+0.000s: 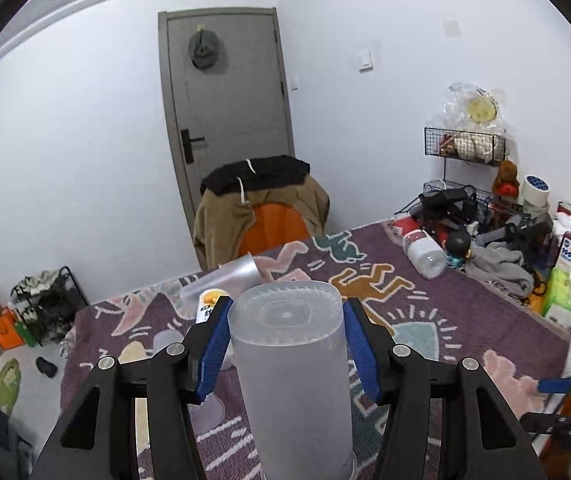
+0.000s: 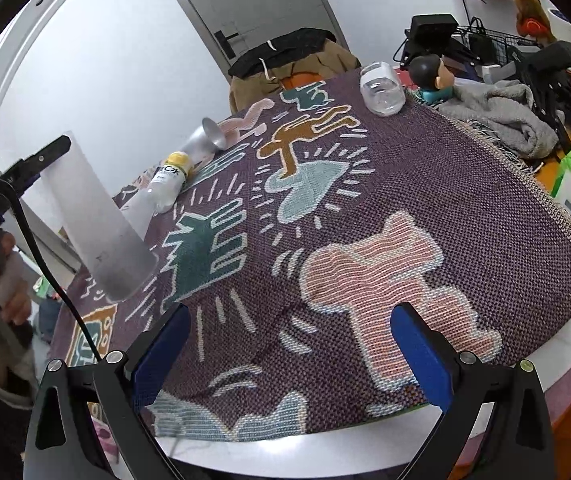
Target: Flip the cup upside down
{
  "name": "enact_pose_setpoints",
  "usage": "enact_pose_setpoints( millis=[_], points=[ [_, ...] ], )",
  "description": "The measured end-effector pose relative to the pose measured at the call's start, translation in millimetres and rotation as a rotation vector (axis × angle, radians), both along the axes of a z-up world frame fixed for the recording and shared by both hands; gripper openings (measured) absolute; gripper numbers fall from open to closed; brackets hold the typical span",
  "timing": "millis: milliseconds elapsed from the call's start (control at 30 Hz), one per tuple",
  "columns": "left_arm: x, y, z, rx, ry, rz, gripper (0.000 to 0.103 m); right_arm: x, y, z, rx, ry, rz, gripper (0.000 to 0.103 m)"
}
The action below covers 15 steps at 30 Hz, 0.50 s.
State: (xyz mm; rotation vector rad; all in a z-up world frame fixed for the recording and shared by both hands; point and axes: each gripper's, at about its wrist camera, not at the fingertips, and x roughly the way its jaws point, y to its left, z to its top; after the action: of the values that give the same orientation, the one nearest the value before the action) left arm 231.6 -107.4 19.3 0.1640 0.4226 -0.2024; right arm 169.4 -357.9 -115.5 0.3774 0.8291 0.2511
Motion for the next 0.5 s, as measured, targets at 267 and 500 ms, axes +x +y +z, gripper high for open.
enact_pose_setpoints(
  millis=[267,500],
  points=[
    [-4.4,-12.8,-21.7,0.009,-0.041,-0.012,0.057,1.9,-5.1,-3.9,0.000,0.008,-0.017,0.101],
    [-24.7,-22.7,-33.2,0.073,-0.088,-0.031,0.058,4.3,-3.1,-9.7,-0.006,0.022,-0.018,0.101]
  ],
)
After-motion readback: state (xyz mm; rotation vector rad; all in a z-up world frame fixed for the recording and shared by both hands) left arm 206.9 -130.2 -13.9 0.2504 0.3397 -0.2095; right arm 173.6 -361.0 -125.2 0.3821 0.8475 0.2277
